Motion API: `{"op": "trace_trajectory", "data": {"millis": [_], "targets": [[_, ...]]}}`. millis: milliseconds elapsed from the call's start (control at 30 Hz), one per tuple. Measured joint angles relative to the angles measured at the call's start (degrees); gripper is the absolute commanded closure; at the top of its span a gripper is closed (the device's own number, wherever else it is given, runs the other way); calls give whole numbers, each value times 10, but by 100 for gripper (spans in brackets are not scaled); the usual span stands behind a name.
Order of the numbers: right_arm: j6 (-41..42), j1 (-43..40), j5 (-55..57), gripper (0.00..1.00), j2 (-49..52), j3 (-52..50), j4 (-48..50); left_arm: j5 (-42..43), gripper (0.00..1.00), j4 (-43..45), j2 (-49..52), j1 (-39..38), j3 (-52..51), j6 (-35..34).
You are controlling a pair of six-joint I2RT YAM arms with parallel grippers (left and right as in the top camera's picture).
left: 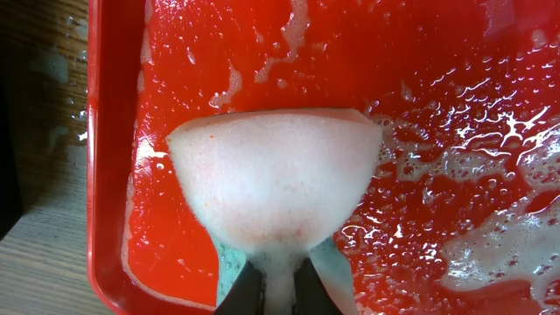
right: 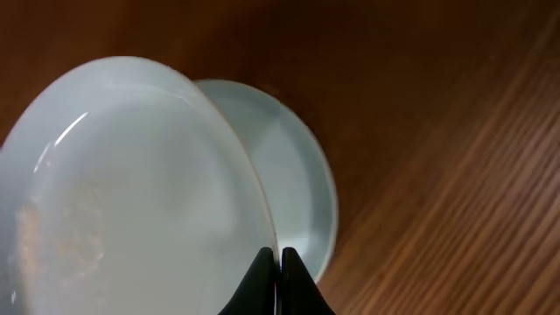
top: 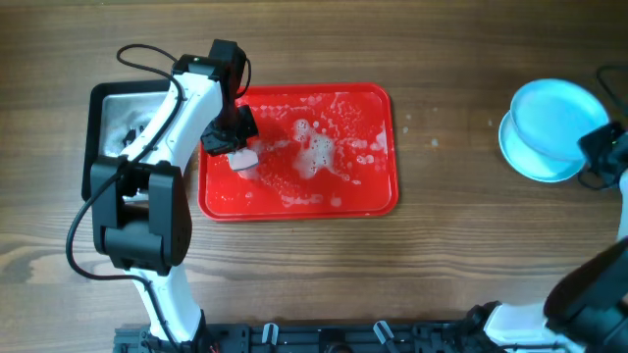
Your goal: Clean dirty plates on tray and stack at the side
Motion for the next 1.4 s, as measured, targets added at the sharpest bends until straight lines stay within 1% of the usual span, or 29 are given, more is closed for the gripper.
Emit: {"op": "trace_trajectory", "data": {"millis": [100, 167, 200, 233, 267, 300, 333, 400, 433, 467, 500, 567, 600, 633, 700, 733, 767, 833, 900, 967, 1000, 1067, 1133, 1167, 1200, 1233, 1267, 1333, 1400], "targets": [[12, 0, 19, 96, 65, 0, -2, 0, 96, 0, 0, 0, 0, 0], [17, 0, 23, 96, 78, 0, 0, 0, 96, 0, 0, 0, 0, 0], [19, 0, 29, 94, 87, 0, 0, 0, 95, 0, 0, 0, 0, 0], [22, 0, 32, 88, 93, 0, 4, 0, 95, 0, 0, 0, 0, 0], [24, 0, 35, 75, 96, 0, 10, 0, 95, 0, 0, 0, 0, 0], [28, 0, 37, 59, 97, 0, 18, 0, 95, 0, 0, 0, 0, 0], [30, 0, 37, 54, 97, 0, 29, 0, 95, 0, 0, 0, 0, 0], [31, 0, 29, 49, 97, 0, 45, 0, 96, 0, 0, 0, 0, 0], [32, 0, 19, 48, 97, 0, 48, 0, 96, 0, 0, 0, 0, 0], [32, 0, 0, 44, 97, 0, 47, 0, 96, 0, 0, 0, 0, 0], [32, 0, -11, 39, 97, 0, 44, 0, 96, 0, 0, 0, 0, 0], [21, 0, -49, 26, 90, 0, 39, 0, 96, 4, 0, 0, 0, 0], [11, 0, -71, 21, 76, 0, 35, 0, 96, 4, -1, 0, 0, 0], [-9, 4, -110, 13, 29, 1, 23, 0, 96, 3, -13, 0, 2, 0], [-26, 22, -129, 8, -54, 7, 12, 0, 96, -1, -43, 0, 10, 5], [-42, 39, -135, 7, -90, 7, 0, -4, 96, -9, -61, 0, 12, 6], [-62, 70, -144, 4, -139, 9, -15, -12, 96, -25, -101, 1, 13, 7], [-87, 109, -151, 2, -178, 15, -28, -41, 96, -49, -162, 8, 23, 4], [-115, 157, -155, 2, -196, 16, -53, -85, 96, -76, -205, 37, 30, 1], [-125, 181, -155, 2, -195, 16, -65, -104, 96, -82, -207, 68, 30, -3], [-131, 193, -155, 2, -195, 16, -65, -114, 96, -80, -206, 101, 30, -9], [-133, 201, -155, 2, -195, 16, -65, -121, 96, -66, -205, 154, 29, -15], [-134, 201, -155, 2, -195, 16, -65, -126, 96, -20, -204, 201, 12, -16], [-135, 201, -155, 2, -195, 16, -67, -127, 93, -5, -204, 212, 0, -15], [-135, 201, -155, 2, -195, 16, -68, -128, 81, 44, -203, 227, -32, -15], [-135, 201, -155, 2, -195, 16, -70, -127, 76, 73, -200, 237, -60, -15], [-135, 201, -155, 2, -195, 16, -71, -128, 74, 103, -198, 242, -83, -17], [-135, 201, -155, 2, -195, 16, -75, -128, 73, 147, -198, 245, -125, -16], [-135, 201, -155, 2, -195, 16, -79, -127, 66, 171, -198, 245, -165, -16]]}}
